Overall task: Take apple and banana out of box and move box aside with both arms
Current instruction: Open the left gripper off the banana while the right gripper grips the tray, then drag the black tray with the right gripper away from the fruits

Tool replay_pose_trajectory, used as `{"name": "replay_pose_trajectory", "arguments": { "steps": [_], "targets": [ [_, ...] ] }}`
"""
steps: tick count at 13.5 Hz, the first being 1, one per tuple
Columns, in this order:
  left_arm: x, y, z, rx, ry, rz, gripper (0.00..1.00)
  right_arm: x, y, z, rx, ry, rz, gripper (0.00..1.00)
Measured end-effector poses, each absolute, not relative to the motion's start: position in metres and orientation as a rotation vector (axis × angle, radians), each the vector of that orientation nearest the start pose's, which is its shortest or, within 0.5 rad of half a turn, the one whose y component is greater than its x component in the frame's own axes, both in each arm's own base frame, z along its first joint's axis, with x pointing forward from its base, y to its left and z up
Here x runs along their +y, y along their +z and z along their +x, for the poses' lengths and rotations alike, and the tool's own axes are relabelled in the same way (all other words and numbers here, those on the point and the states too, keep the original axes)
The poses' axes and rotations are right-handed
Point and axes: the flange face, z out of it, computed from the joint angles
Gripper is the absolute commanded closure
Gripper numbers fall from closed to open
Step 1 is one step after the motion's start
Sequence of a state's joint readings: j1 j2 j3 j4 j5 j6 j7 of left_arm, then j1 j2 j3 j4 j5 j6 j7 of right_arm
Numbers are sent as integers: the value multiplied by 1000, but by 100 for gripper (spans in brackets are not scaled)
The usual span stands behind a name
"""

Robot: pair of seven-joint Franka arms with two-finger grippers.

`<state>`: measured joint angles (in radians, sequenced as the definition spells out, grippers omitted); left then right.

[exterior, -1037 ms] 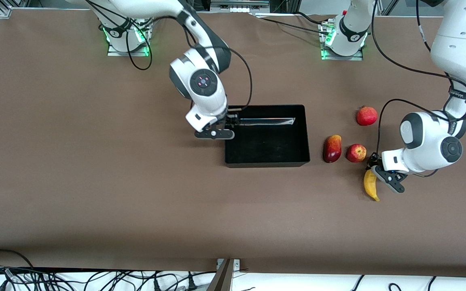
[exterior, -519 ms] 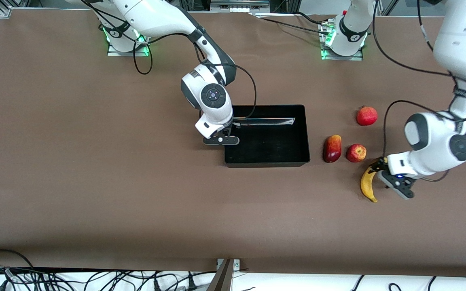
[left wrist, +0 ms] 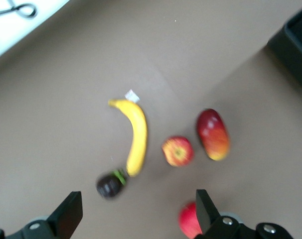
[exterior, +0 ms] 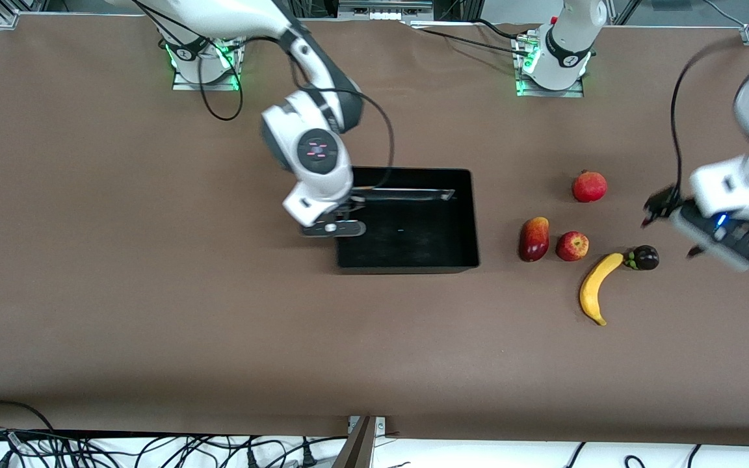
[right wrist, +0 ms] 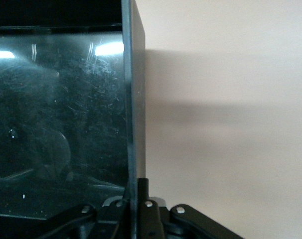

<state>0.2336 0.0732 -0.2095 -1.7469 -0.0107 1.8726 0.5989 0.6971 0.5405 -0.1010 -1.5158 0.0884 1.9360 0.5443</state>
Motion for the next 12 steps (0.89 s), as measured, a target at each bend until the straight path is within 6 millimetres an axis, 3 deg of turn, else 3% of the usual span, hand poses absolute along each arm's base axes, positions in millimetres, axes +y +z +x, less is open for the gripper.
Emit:
{"name": "replay_pose_trajectory", "arguments": {
  "steps": [3, 5, 7, 9, 11, 12],
  "targets": [
    [0, 577, 546, 606, 7, -3084, 0, 287, 396, 605, 49, 191, -3185, 100],
    [-6, 593, 526, 415, 56, -3111, 0, 198, 407, 628, 30, 228, -3187, 100],
    [-11, 599, 517, 263, 82, -3124, 0, 104, 398, 640, -13, 281, -3192, 100],
    [-14, 598, 515, 205, 92, -3127, 0, 15, 374, 637, -58, 349, -3164, 100],
    [-13, 595, 515, 179, 100, -3129, 0, -50, 344, 623, -68, 378, -3119, 100],
    [-11, 594, 515, 173, 105, -3131, 0, -72, 326, 614, -61, 389, -3101, 100]
  ]
}}
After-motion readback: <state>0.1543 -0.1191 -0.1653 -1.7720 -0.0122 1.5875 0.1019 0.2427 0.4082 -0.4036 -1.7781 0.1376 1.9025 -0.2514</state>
